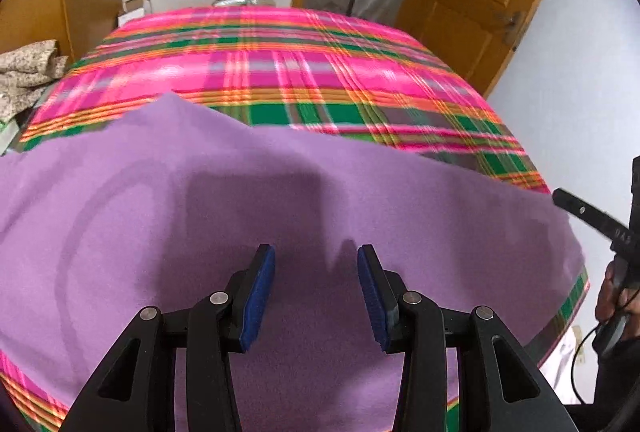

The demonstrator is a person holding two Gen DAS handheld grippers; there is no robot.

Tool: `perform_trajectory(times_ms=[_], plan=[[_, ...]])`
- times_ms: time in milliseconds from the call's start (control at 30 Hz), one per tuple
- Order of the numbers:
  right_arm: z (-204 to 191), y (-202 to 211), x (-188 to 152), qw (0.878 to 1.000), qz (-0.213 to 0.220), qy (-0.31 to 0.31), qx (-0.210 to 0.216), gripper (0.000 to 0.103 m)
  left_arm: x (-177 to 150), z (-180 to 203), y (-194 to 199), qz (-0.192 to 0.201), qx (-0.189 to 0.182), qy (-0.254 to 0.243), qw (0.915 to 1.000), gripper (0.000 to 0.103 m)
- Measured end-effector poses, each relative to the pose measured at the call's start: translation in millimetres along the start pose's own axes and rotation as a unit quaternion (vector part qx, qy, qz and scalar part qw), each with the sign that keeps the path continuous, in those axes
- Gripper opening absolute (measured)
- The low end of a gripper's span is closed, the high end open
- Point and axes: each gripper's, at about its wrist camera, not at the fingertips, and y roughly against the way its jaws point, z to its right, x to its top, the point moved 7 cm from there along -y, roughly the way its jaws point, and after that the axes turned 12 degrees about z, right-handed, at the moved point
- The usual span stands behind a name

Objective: Fold clothes

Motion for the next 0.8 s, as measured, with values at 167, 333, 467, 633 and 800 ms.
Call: perform_trajectory(times_ms=[167, 333, 467, 633, 800], plan=[[-43.4, -19.9, 1.6, 0.998, -0.017, 0.068, -0.002, 0.03, 2.7, -17.3, 0.2, -0.001, 0.016, 0.011, 0.9998, 0.045], [-75.2, -41.6, -3.3, 0.994, -0.037, 0.102, 0.008, 0.03, 2.1, -25.9, -3.0, -0.004, 0.019, 0.013, 0.9997, 0.045], [-98.5, -59.6, -6.9, 0.991, -0.052, 0.124, 0.016, 0.03, 2.9, -30.9, -5.8, -0.006, 0.019, 0.013, 0.9997, 0.045], [-110.6, -75.0, -11.5, 0.988, -0.069, 0.138, 0.026, 0.03, 16.3, -37.1, -6.4, 0.006, 0.027, 0.008, 0.9996, 0.045], [-115.5, -86.8, -16.0, 0.985, -0.084, 0.145, 0.034, 0.021, 21.9, -47.1, -16.8, 0.001, 0.038, 0.008, 0.9992, 0.045]])
